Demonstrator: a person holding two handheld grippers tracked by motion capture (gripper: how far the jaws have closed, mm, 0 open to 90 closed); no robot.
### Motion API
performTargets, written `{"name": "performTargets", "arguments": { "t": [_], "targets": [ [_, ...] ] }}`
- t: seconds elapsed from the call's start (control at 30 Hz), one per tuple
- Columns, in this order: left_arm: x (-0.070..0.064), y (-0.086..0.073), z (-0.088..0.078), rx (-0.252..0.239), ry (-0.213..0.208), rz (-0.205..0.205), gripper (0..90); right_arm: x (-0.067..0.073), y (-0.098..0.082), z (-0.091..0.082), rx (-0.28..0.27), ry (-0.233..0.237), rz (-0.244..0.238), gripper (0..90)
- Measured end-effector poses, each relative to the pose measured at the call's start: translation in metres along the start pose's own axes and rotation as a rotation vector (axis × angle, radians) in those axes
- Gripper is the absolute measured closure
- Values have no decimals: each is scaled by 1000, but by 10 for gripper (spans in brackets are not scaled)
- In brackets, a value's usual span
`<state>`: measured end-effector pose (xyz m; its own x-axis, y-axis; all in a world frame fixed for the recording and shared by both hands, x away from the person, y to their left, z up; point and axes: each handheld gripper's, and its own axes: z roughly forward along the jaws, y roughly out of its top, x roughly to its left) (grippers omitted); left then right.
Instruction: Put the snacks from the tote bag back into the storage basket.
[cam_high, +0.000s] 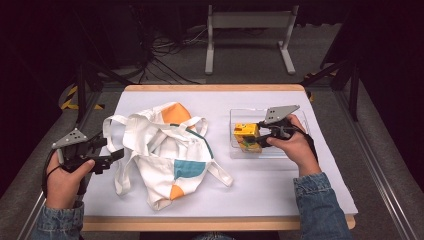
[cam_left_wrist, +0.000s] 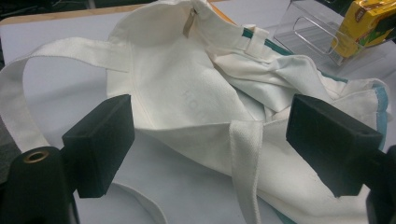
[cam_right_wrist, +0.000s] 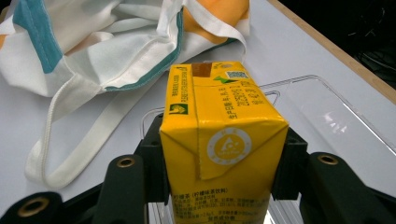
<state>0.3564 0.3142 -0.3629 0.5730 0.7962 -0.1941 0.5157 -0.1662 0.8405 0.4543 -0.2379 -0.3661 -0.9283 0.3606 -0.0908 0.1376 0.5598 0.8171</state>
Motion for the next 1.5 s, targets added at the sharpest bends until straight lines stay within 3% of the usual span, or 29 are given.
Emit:
{"name": "performTargets", "arguments": {
  "t": [0.3, 0.7, 1.23, 1.5],
  "targets": [
    [0, 1, 1, 1, -3, 0, 163, 1, -1, 1, 23, 42, -14, 494],
    [0, 4, 6, 4, -20, 9, 165, 1, -8, -5, 59, 56, 1, 481],
    [-2, 7, 11, 6, -28, 8, 165, -6, -18, -22, 82, -12, 43, 485],
    [-1, 8, 13, 9, -31, 16, 164, -5, -18, -24, 65, -29, 56, 445]
  ]
}}
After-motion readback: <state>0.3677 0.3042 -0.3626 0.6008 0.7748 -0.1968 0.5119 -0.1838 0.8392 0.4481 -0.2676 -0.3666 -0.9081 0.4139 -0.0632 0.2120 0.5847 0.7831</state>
